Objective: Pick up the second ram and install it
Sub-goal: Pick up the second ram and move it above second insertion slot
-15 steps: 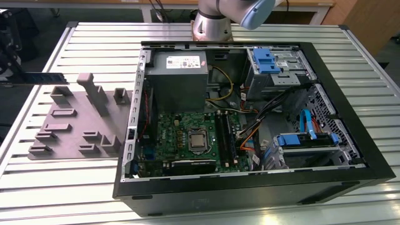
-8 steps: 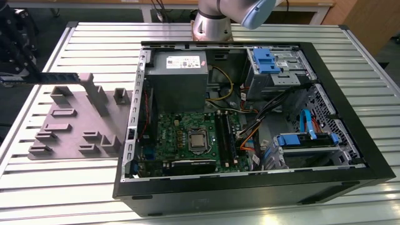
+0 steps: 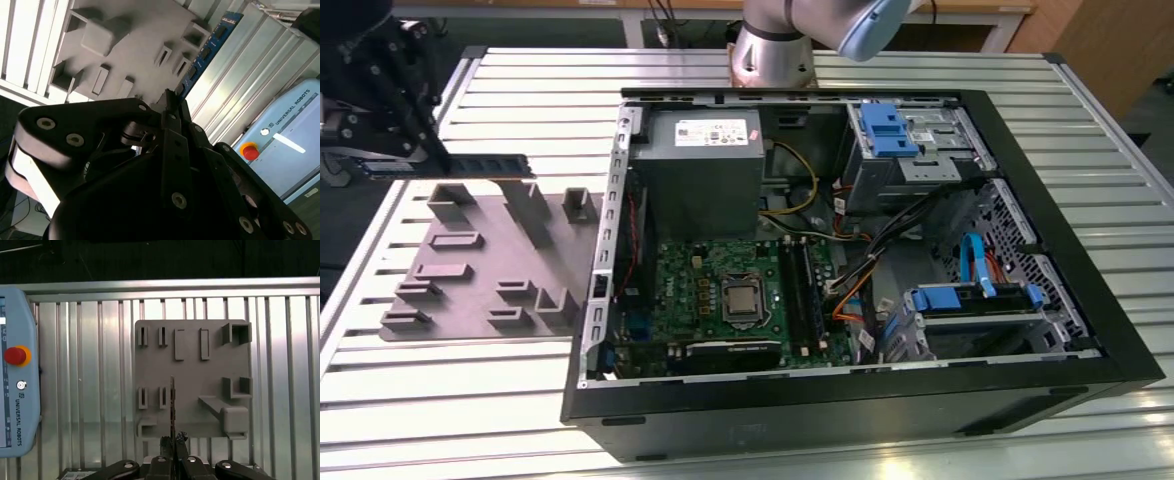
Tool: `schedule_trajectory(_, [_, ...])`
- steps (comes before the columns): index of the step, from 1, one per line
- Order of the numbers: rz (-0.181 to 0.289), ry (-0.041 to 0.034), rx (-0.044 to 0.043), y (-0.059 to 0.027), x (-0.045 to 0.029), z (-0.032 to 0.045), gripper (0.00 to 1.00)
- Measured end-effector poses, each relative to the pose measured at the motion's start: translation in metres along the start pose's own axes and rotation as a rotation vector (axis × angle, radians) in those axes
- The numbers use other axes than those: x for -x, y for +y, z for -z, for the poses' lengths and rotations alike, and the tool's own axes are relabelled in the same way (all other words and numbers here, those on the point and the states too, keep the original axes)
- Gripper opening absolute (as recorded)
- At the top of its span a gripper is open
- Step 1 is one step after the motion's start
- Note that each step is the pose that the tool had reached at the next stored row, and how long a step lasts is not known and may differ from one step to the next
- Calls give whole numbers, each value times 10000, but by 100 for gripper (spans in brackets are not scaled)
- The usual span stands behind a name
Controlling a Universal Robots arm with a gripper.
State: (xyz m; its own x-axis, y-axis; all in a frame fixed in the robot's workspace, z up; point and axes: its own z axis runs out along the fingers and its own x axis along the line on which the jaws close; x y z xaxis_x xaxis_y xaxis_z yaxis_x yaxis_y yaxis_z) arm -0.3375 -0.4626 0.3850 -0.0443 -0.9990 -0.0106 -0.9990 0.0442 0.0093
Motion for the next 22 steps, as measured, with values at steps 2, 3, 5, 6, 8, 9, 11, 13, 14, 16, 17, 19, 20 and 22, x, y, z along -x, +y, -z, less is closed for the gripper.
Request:
schedule_trajectory(2, [-1,1,1,-81,3,1,14])
schedule_trajectory(3, [-1,0,0,-125,5,1,14])
schedule_trajectory(5, [0,0,0,-212,9,2,14])
schedule_trajectory(6, [0,1,1,-256,11,3,14])
schedule_trajectory(8, [-1,0,0,-348,16,3,14])
schedule_trajectory(9, [-1,1,0,-391,17,4,14])
schedule_trajectory(11, [0,1,1,-475,21,5,14])
schedule_trajectory(13, [-1,-1,0,-557,24,5,14])
schedule_trajectory(14, [-1,0,0,-599,27,6,14])
schedule_trajectory(16, [1,1,1,-687,30,7,14])
schedule_trajectory(17, [0,1,1,-732,32,7,14])
schedule_trajectory(19, [-1,0,1,-820,36,8,14])
schedule_trajectory(20, [-1,0,0,-864,38,8,14])
schedule_trajectory(22, [0,2,1,-954,42,9,14])
